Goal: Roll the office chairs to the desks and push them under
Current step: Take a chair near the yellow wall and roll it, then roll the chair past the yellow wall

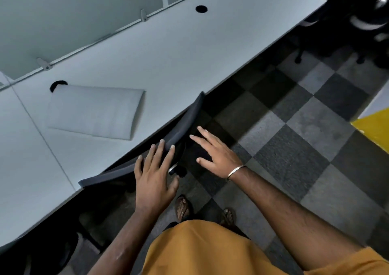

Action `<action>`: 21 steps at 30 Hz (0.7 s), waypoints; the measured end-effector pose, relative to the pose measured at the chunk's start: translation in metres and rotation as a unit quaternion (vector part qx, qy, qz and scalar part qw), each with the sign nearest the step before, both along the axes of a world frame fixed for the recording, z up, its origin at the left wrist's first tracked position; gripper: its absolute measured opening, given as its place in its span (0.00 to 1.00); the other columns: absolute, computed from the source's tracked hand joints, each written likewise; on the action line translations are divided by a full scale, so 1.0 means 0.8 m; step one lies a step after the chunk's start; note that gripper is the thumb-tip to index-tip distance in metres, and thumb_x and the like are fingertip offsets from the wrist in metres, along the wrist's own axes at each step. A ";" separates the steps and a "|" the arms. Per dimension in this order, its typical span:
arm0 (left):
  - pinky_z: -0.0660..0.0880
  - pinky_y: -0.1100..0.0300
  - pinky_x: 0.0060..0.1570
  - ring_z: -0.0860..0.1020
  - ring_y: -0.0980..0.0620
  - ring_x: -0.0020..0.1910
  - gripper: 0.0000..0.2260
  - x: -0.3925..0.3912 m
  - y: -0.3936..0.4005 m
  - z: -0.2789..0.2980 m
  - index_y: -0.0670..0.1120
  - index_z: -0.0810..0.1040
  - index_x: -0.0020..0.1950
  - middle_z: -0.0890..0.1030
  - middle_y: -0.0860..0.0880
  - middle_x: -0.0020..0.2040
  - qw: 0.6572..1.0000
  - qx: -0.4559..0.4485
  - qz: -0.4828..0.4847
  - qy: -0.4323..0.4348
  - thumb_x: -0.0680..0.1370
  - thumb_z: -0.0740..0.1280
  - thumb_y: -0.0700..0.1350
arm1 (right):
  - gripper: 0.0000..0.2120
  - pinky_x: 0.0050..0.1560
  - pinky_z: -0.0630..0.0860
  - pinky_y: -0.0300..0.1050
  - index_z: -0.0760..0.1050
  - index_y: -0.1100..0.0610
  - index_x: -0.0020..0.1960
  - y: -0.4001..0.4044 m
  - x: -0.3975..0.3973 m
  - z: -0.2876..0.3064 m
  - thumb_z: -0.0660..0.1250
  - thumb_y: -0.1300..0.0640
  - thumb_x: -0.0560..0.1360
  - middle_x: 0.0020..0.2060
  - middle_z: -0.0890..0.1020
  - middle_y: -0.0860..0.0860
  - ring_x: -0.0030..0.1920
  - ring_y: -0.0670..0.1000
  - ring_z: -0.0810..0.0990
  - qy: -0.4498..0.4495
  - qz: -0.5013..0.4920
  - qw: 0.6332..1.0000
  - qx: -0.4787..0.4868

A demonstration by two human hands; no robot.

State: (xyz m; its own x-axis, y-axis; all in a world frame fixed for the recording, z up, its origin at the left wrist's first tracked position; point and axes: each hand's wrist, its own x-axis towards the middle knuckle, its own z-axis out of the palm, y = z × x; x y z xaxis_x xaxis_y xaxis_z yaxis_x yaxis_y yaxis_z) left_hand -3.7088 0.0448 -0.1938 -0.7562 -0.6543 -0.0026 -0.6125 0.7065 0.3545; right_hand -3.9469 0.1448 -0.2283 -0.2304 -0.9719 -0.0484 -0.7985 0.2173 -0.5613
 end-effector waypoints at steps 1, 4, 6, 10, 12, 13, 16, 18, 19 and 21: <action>0.52 0.38 0.80 0.49 0.47 0.85 0.40 -0.009 0.005 0.000 0.56 0.58 0.84 0.52 0.51 0.86 1.000 0.008 -0.022 0.005 0.76 0.73 0.52 | 0.38 0.81 0.59 0.54 0.59 0.48 0.83 0.018 -0.010 -0.006 0.71 0.51 0.77 0.84 0.52 0.50 0.83 0.55 0.55 -0.013 -0.041 0.999 0.012; 0.51 0.41 0.82 0.44 0.48 0.85 0.38 -0.042 0.019 -0.004 0.56 0.58 0.84 0.49 0.53 0.86 0.995 0.041 -0.086 0.003 0.77 0.71 0.52 | 0.38 0.80 0.59 0.52 0.60 0.53 0.83 0.074 -0.046 -0.019 0.73 0.52 0.77 0.83 0.55 0.54 0.82 0.57 0.58 -0.060 -0.170 0.981 0.071; 0.53 0.44 0.81 0.44 0.49 0.85 0.37 -0.067 0.031 -0.007 0.56 0.57 0.85 0.49 0.53 0.86 0.989 0.080 -0.121 -0.006 0.78 0.70 0.51 | 0.38 0.79 0.58 0.48 0.60 0.53 0.83 0.109 -0.069 -0.024 0.73 0.52 0.77 0.83 0.55 0.54 0.82 0.55 0.58 -0.085 -0.215 0.968 0.097; 0.56 0.44 0.81 0.46 0.49 0.84 0.36 -0.127 0.061 -0.007 0.56 0.59 0.84 0.51 0.52 0.85 0.978 0.133 -0.154 -0.038 0.77 0.65 0.57 | 0.37 0.78 0.61 0.49 0.59 0.51 0.83 0.176 -0.110 -0.029 0.72 0.52 0.78 0.83 0.57 0.53 0.81 0.55 0.58 -0.102 -0.263 0.952 0.119; 0.57 0.43 0.81 0.50 0.49 0.84 0.34 -0.166 0.084 -0.002 0.55 0.63 0.83 0.56 0.51 0.84 0.976 0.151 -0.150 -0.034 0.77 0.66 0.57 | 0.37 0.77 0.62 0.49 0.59 0.52 0.83 0.213 -0.128 -0.031 0.72 0.52 0.78 0.82 0.57 0.54 0.81 0.55 0.58 -0.102 -0.287 0.944 0.128; 0.58 0.43 0.80 0.51 0.50 0.84 0.33 -0.179 0.091 0.000 0.54 0.63 0.82 0.57 0.51 0.84 0.975 0.160 -0.149 -0.033 0.78 0.68 0.57 | 0.37 0.77 0.62 0.50 0.59 0.52 0.83 0.224 -0.131 -0.033 0.72 0.52 0.79 0.82 0.58 0.55 0.81 0.56 0.58 -0.099 -0.291 0.943 0.129; 0.59 0.44 0.80 0.53 0.51 0.84 0.32 -0.223 0.119 0.004 0.54 0.64 0.82 0.60 0.52 0.83 0.970 0.175 -0.166 -0.041 0.79 0.69 0.55 | 0.37 0.76 0.63 0.51 0.58 0.51 0.83 0.267 -0.144 -0.043 0.72 0.51 0.78 0.82 0.57 0.54 0.81 0.56 0.59 -0.107 -0.310 0.935 0.131; 0.59 0.45 0.80 0.54 0.52 0.83 0.32 -0.255 0.141 0.004 0.54 0.63 0.82 0.61 0.52 0.83 0.964 0.183 -0.186 -0.056 0.79 0.69 0.55 | 0.38 0.76 0.64 0.52 0.57 0.50 0.83 0.298 -0.163 -0.049 0.71 0.50 0.78 0.82 0.57 0.54 0.81 0.56 0.59 -0.116 -0.328 0.927 0.136; 0.59 0.46 0.80 0.55 0.52 0.83 0.33 -0.268 0.148 0.005 0.54 0.63 0.83 0.61 0.53 0.83 0.962 0.182 -0.192 -0.064 0.80 0.69 0.55 | 0.38 0.76 0.65 0.52 0.57 0.50 0.83 0.309 -0.170 -0.050 0.71 0.49 0.79 0.82 0.57 0.54 0.81 0.55 0.59 -0.119 -0.335 0.924 0.139; 0.57 0.50 0.81 0.55 0.52 0.83 0.32 -0.298 0.165 0.009 0.56 0.61 0.83 0.59 0.55 0.84 0.964 0.174 -0.186 -0.079 0.81 0.69 0.55 | 0.37 0.76 0.65 0.52 0.58 0.50 0.83 0.336 -0.192 -0.051 0.71 0.50 0.78 0.81 0.58 0.54 0.80 0.55 0.59 -0.120 -0.356 0.917 0.132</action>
State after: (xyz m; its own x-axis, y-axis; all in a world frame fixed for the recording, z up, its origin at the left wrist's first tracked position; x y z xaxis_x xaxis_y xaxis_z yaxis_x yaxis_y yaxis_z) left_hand -3.9470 0.1770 -0.1865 -0.9104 -0.2762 -0.3081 -0.4057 0.7426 0.5329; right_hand -4.1005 0.4134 -0.2691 -0.7534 -0.5269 -0.3933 -0.2622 0.7893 -0.5552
